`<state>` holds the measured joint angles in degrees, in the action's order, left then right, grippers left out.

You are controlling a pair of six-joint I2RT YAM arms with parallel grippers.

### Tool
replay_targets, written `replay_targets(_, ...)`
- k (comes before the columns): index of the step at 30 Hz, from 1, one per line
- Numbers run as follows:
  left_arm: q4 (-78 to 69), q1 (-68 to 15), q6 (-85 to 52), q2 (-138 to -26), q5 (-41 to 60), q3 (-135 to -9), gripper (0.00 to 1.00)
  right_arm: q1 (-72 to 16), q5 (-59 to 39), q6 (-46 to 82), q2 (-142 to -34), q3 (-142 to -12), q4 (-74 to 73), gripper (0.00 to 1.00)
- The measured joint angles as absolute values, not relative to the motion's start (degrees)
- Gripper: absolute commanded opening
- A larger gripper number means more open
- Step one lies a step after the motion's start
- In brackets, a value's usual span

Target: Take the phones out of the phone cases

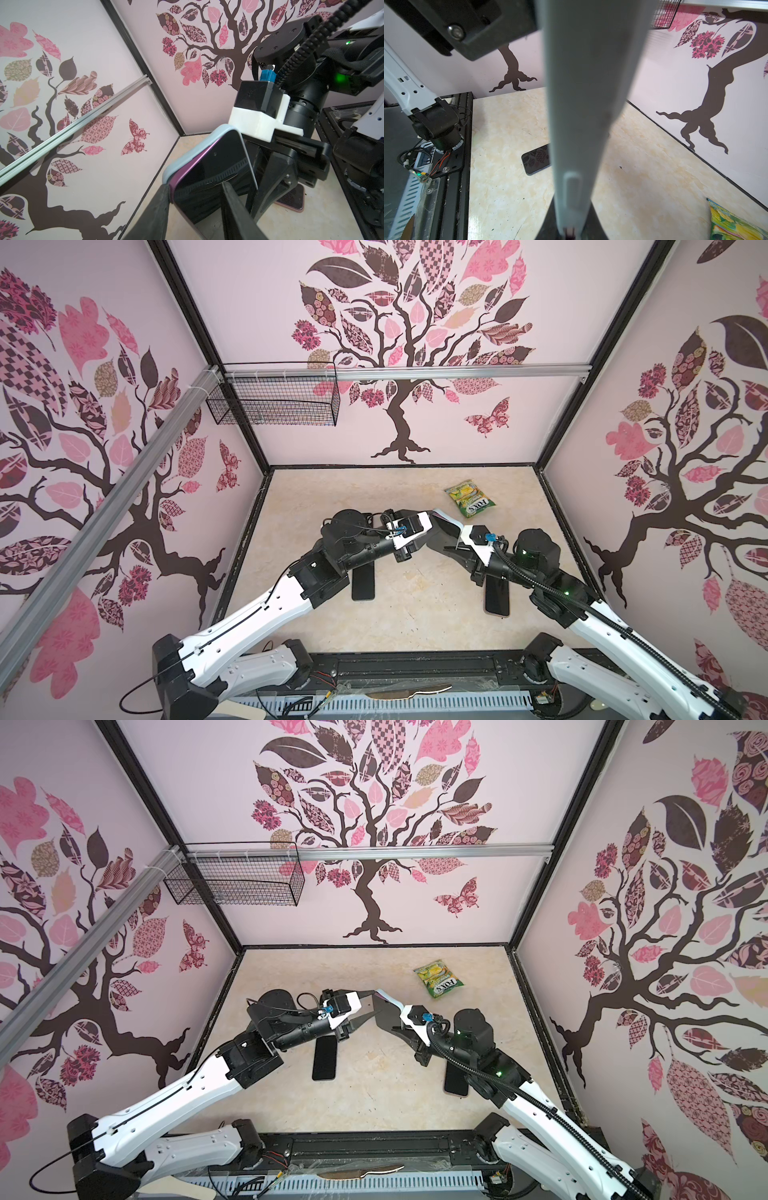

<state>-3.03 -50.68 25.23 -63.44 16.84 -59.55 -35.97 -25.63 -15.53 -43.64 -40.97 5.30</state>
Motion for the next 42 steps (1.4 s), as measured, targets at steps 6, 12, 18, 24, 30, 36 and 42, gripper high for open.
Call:
replay_targets(6, -2.66, -48.93, 22.63, -64.27, 21.63, -60.23, 0.41, -35.97, -25.61, -15.88, -43.31, -40.97, 5.85, 0.00)
replay_targets(12, -2.02, -47.86, 20.88, -64.90, 25.45, -61.41, 0.41, -35.97, -25.80, -16.16, -43.00, -40.97, 5.98, 0.00)
replay_targets(18, -0.78, -47.35, 20.71, -65.80, 27.53, -62.89, 0.41, -35.97, -25.93, -16.36, -42.63, -40.97, 5.98, 0.00)
replay_targets(24, -0.54, -46.61, 19.97, -67.02, 30.06, -64.07, 0.41, -35.94, -25.91, -16.34, -42.11, -40.97, 6.35, 0.00)
replay_targets(30, -0.10, -46.89, 18.87, -68.62, 37.80, -64.25, 0.41, -36.64, -28.91, -18.17, -42.02, -40.80, 7.84, 0.00)
replay_targets(36, 0.75, -46.78, 17.80, -68.99, 44.14, -64.23, 0.37, -36.75, -31.59, -18.68, -41.91, -40.62, 8.54, 0.00)
replay_targets(42, -6.37, -45.89, 12.60, -67.57, 50.24, -60.66, 0.37, -37.95, -33.54, -16.51, -41.25, -38.70, 4.45, 0.00)
